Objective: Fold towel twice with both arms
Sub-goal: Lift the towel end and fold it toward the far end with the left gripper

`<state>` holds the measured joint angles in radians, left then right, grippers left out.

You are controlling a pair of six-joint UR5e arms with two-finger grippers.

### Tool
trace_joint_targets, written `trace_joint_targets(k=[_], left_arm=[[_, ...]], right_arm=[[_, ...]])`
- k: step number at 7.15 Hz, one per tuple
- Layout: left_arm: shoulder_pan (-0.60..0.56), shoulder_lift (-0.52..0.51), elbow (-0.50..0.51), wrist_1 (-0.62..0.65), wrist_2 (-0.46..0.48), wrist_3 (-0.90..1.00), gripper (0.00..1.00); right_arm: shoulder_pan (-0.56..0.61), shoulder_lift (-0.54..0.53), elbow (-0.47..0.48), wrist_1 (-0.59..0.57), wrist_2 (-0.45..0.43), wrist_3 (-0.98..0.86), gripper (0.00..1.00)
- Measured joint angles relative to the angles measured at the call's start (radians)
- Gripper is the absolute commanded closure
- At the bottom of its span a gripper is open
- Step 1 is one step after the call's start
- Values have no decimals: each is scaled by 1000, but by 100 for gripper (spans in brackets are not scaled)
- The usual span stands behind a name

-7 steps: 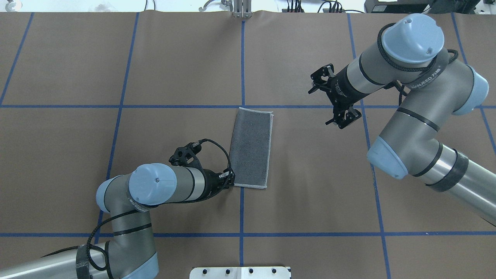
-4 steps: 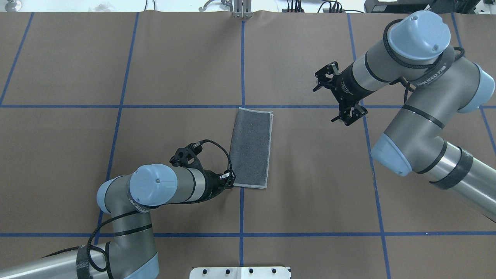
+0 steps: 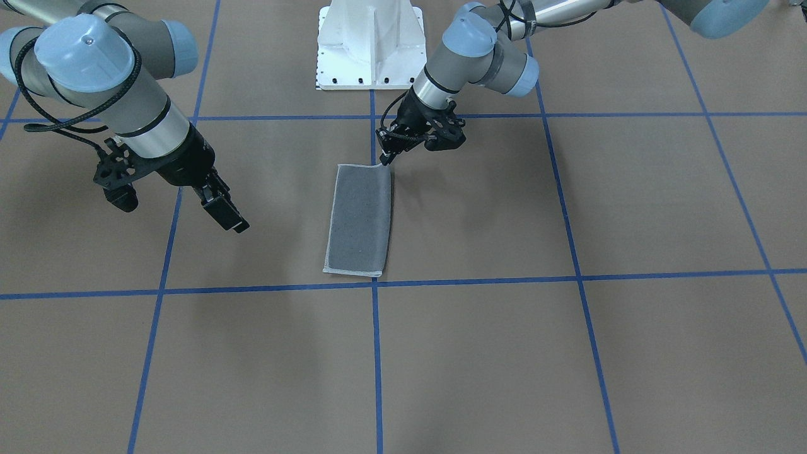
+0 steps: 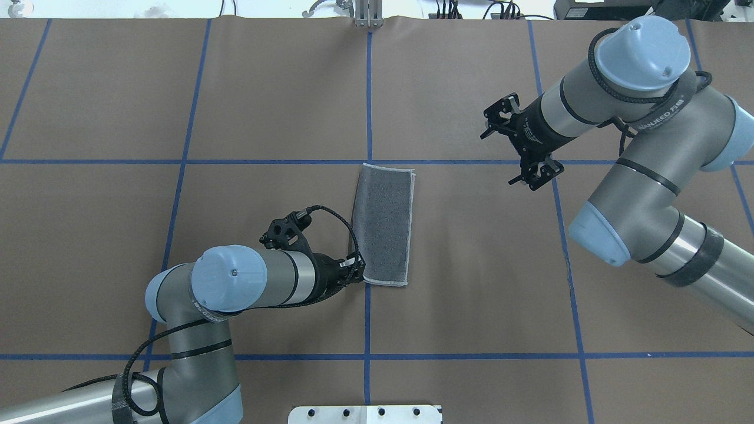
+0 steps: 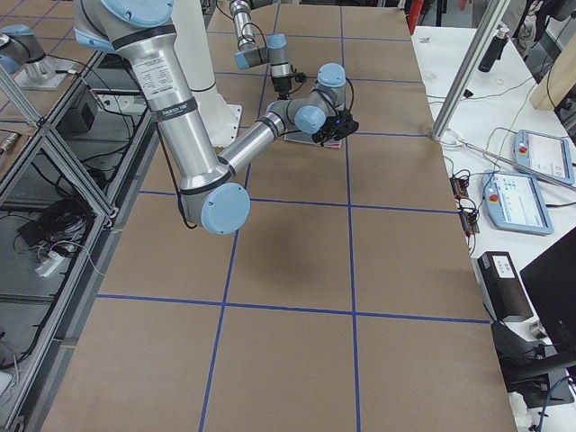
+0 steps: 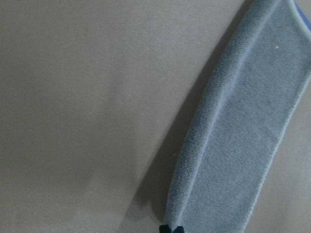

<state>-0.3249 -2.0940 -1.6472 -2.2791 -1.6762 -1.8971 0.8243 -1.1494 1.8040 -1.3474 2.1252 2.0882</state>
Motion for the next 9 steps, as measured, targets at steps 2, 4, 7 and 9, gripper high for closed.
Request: trace_joint_targets(k=[2, 4, 7, 9], left_arm=[[-20, -36, 3, 40, 1, -4, 100], [-63, -97, 30, 90, 0, -4, 100], [-142, -214, 162, 102, -1, -1, 100], [-196, -256, 229, 98, -4, 6, 100]], right_arm=[[4, -7, 0, 1, 2, -12, 0], [6, -9, 0, 1, 2, -15, 0], [8, -25, -1, 1, 2, -47, 0], [8, -29, -2, 1, 2, -57, 0]])
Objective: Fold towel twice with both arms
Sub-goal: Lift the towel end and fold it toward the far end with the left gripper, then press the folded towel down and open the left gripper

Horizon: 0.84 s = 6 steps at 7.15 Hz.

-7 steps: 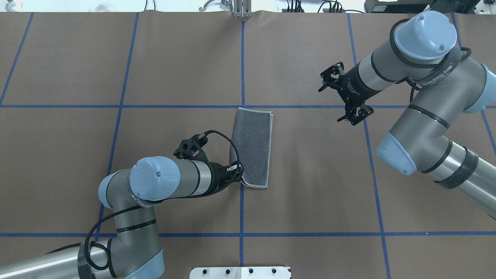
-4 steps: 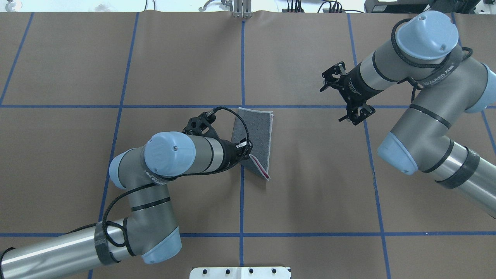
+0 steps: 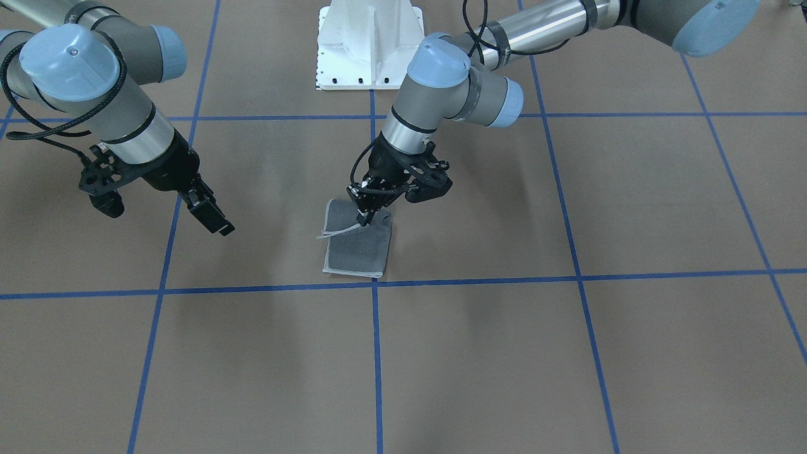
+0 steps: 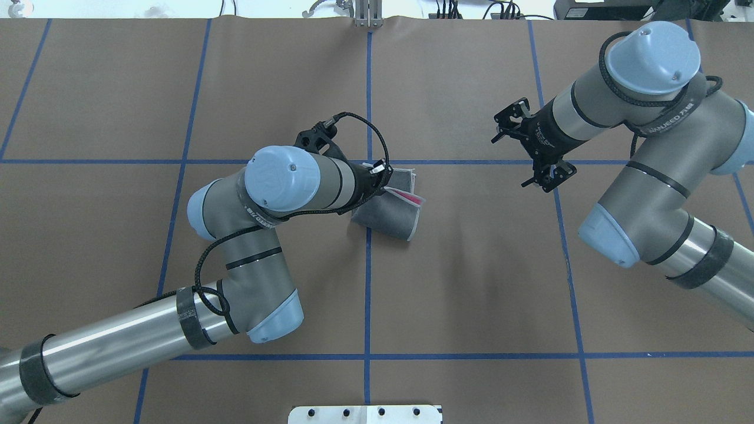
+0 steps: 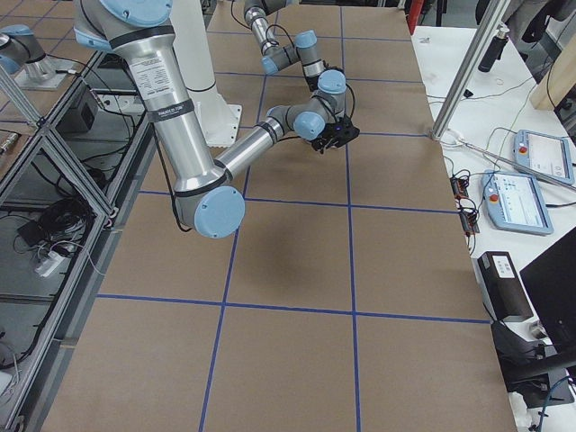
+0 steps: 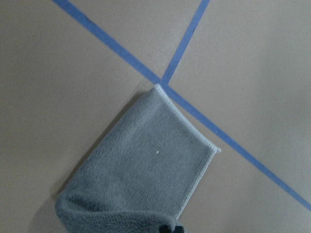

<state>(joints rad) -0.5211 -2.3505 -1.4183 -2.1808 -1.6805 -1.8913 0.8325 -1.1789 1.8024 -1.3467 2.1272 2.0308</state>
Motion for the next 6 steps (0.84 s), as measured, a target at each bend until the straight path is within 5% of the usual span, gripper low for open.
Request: trace_joint_targets(k=[6], left_arm=[[-46, -74, 168, -55, -5, 4, 100]], right_arm=[[-2, 0, -7, 1, -2, -2, 0]])
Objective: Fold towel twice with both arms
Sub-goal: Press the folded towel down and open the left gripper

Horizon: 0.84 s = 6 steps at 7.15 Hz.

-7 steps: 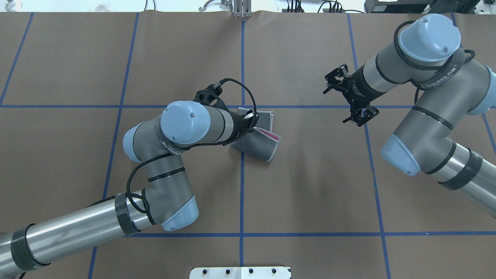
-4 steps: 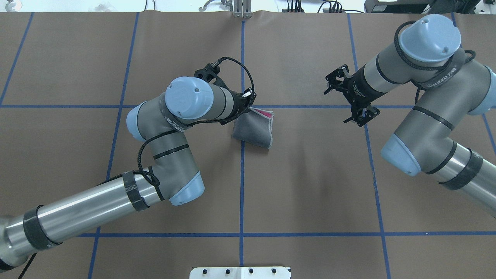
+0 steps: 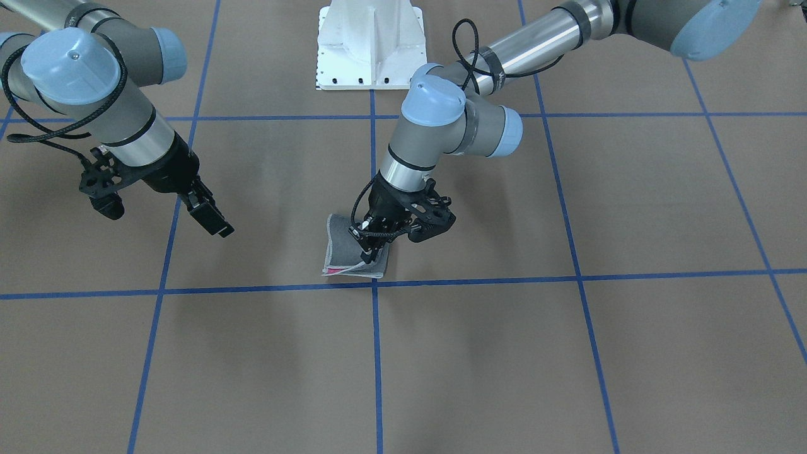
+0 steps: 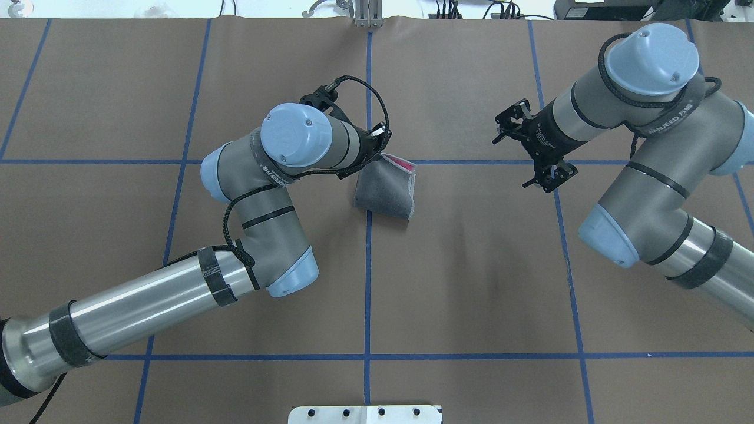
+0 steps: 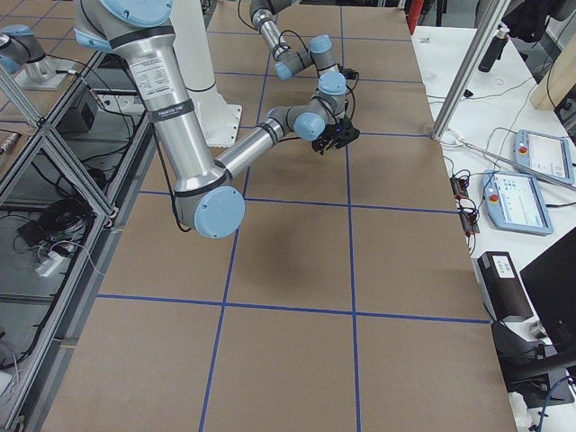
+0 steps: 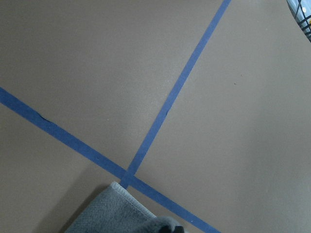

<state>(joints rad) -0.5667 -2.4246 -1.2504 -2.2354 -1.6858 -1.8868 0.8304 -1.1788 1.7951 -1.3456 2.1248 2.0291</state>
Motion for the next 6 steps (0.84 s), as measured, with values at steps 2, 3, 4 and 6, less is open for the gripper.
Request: trace_joint_targets(k=[2, 3, 4, 6], left_arm=[[-1, -1, 38, -40, 1, 0, 41], [-1, -1, 44, -45, 0, 0, 26], [-1, 0, 48, -46, 0, 0, 25], [5, 2, 40, -47, -1, -4, 25]], right_arm=[[0, 1, 0, -1, -2, 0, 0], [-1, 2, 0, 0, -3, 0, 0], [-2, 3, 0, -1, -4, 0, 0], [-2, 6, 0, -1, -5, 0, 0]])
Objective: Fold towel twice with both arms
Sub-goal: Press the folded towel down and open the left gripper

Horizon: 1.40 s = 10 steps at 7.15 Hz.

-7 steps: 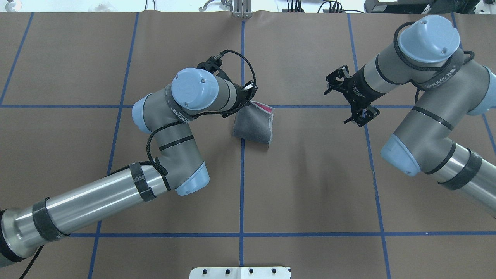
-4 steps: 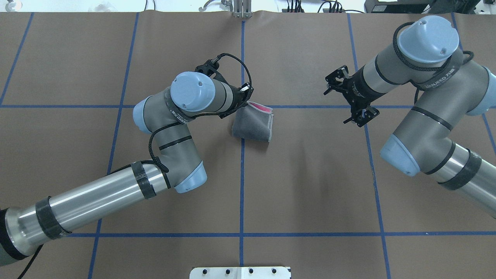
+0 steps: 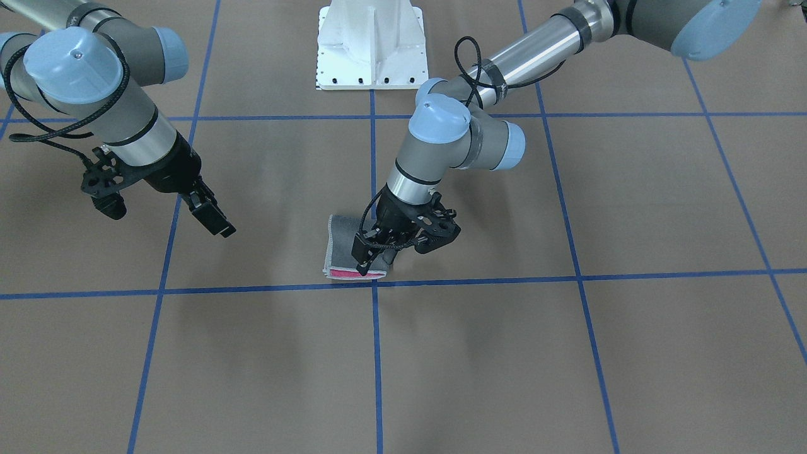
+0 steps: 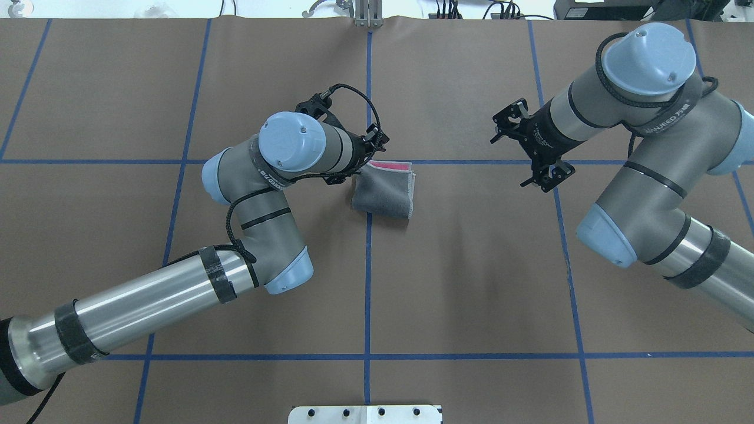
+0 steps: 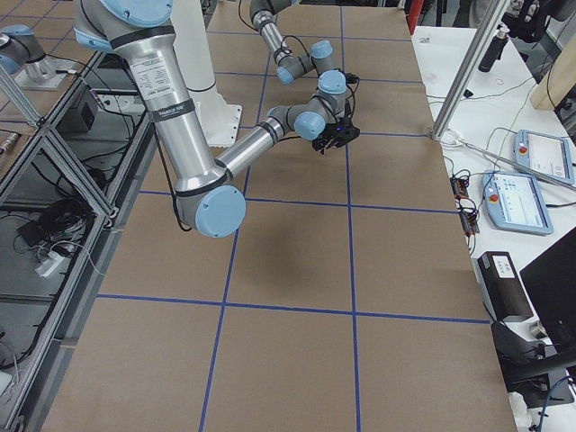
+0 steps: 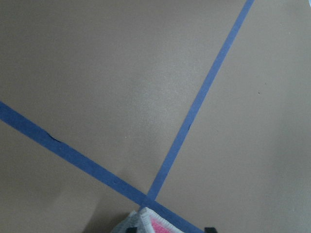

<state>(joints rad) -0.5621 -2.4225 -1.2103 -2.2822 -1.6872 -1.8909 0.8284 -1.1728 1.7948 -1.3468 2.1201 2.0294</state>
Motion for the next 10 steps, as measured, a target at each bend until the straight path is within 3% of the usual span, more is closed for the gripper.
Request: trace_joint_targets(k=[10], left_arm=[[53, 101, -125, 13, -71, -42, 25]], right_arm=[[25, -2, 6, -13, 12, -13, 0]])
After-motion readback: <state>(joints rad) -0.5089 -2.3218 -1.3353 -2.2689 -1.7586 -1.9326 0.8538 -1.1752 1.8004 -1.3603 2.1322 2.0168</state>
